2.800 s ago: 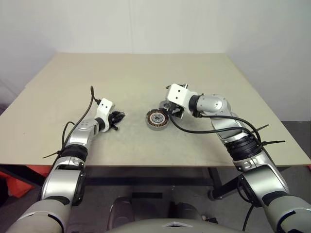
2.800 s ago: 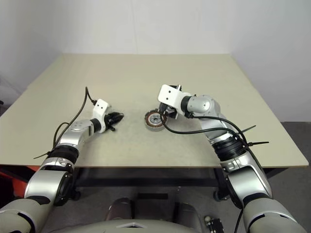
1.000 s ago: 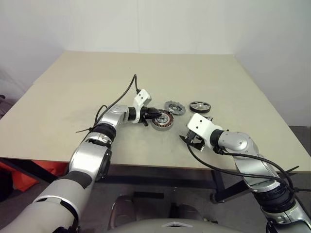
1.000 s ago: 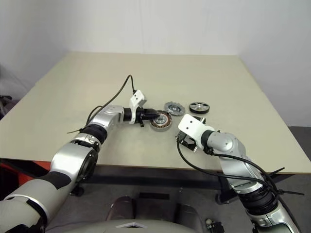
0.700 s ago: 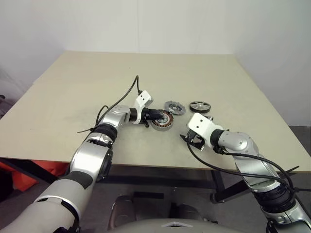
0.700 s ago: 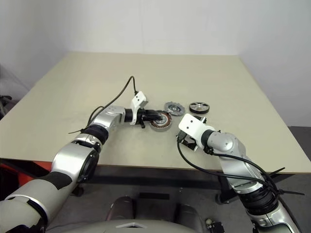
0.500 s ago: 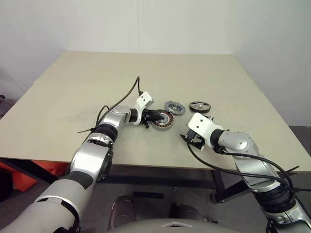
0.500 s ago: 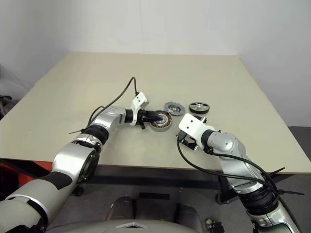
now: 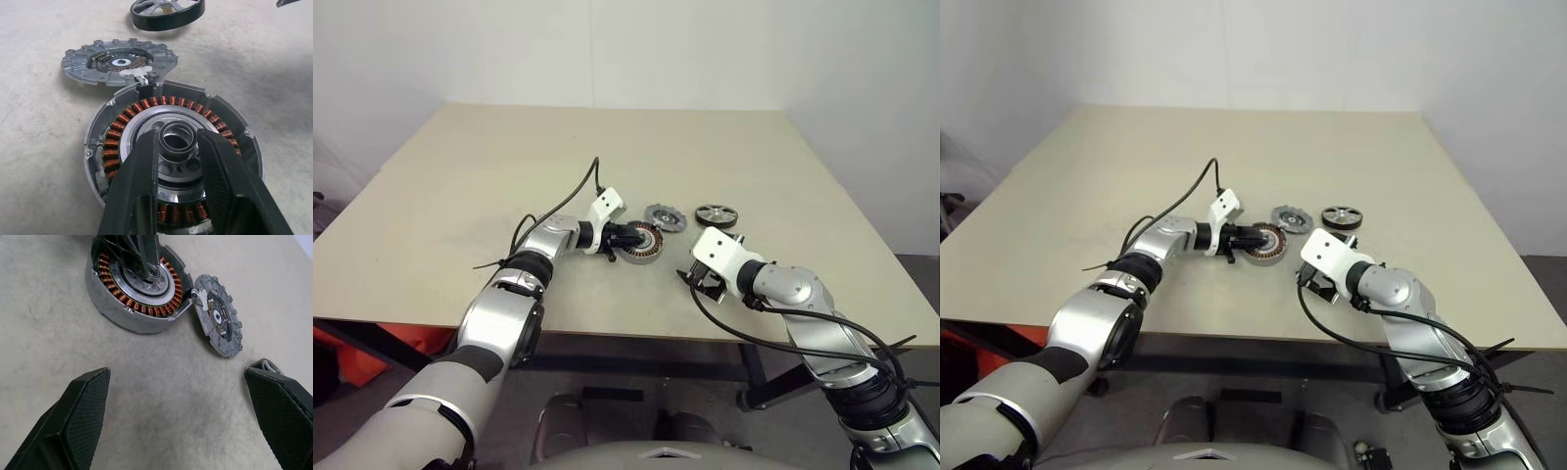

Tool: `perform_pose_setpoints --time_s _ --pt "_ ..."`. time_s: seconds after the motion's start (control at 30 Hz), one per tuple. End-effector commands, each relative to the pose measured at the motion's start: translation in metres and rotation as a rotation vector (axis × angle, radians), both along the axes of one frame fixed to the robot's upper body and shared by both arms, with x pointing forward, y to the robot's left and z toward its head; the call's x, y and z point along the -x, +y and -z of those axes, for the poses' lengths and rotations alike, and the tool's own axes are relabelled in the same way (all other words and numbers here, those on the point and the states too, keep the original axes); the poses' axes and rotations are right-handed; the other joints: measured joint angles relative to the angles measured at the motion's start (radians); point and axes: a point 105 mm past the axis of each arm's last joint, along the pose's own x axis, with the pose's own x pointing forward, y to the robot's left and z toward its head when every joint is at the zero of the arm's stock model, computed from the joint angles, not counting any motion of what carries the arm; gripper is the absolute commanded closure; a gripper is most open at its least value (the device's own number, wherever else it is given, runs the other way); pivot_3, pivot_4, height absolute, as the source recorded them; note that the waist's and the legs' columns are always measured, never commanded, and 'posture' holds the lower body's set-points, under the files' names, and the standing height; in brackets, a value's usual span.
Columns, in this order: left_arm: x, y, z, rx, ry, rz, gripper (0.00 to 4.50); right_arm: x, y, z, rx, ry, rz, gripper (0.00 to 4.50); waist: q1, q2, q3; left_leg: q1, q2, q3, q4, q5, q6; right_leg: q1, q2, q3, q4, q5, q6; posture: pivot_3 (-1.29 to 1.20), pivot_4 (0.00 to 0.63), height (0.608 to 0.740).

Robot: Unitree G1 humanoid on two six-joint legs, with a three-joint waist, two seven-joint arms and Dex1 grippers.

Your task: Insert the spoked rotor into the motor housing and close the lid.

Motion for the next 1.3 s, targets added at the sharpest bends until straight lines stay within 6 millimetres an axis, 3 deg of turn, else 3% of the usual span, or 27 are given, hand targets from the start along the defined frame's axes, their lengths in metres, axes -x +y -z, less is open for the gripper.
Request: perform_pose_setpoints --time_s 0.03,0.3,0.5,0.63,0.9,1.03,1.13,1.3 --pt "-0.007 0.001 -0.011 -0.009 -0.058 -0.015 2.33 -0.004 0.000 -0.011 -0.004 -0.046 0.001 0.00 0.000 0.000 0.000 0.000 0.000 0.000 0.000 0.000 0.000 0.000 0.000 0.000 0.000 0.000 0.000 0.00 0.000 0.740" --pt "-0.015 0.008 -0.022 0.033 -0.082 -0.066 2.33 -0.011 0.001 -0.018 -0.014 -0.074 -0.001 0.00 -0.001 0.000 0.000 0.000 0.000 0.000 0.000 0.000 0.000 0.000 0.000 0.000 0.000 0.000 0.000 0.00 0.000 0.740" --pt "-0.025 0.028 -0.042 0.131 -0.109 -0.154 2.33 -0.027 0.008 -0.032 -0.057 -0.126 0.001 0.00 -0.003 0.000 0.000 0.000 0.000 0.000 0.000 0.000 0.000 0.000 0.000 0.000 0.000 0.000 0.000 0.00 0.000 0.740" --pt "-0.026 0.047 -0.040 0.145 -0.118 -0.209 2.30 -0.040 0.018 -0.037 -0.092 -0.143 -0.022 0.90 -0.003 0.000 0.000 0.000 0.000 0.000 0.000 0.000 0.000 0.000 0.000 0.000 0.000 0.000 -0.001 0.00 0.000 0.740" --pt "-0.019 0.073 -0.028 0.147 -0.107 -0.276 2.30 -0.055 0.051 -0.020 -0.128 -0.078 -0.109 3.79 -0.004 0.001 0.000 -0.002 0.000 0.000 -0.001 0.000 0.000 -0.002 0.000 -0.001 0.000 0.000 -0.001 0.00 0.000 0.740" --pt "-0.014 0.077 -0.023 0.152 -0.100 -0.299 2.30 -0.060 0.058 -0.009 -0.098 -0.064 -0.147 3.79 -0.006 0.001 0.000 -0.002 0.000 0.000 0.000 0.000 0.000 -0.002 0.000 -0.001 0.001 0.000 -0.001 0.00 0.000 0.740" --pt "-0.009 0.077 -0.019 0.150 -0.096 -0.300 2.30 -0.065 0.062 -0.006 -0.097 -0.060 -0.166 4.46 -0.009 0.001 0.000 -0.002 0.000 0.000 0.000 0.000 0.000 -0.002 0.000 -0.001 0.001 0.000 -0.001 0.00 0.000 0.740" --pt "-0.005 0.080 -0.016 0.147 -0.090 -0.315 2.30 -0.072 0.068 -0.003 -0.088 -0.063 -0.183 4.46 -0.015 0.001 0.000 -0.002 0.001 0.000 -0.001 0.000 -0.001 -0.003 0.000 -0.001 0.001 0.000 -0.001 0.00 0.000 0.740"
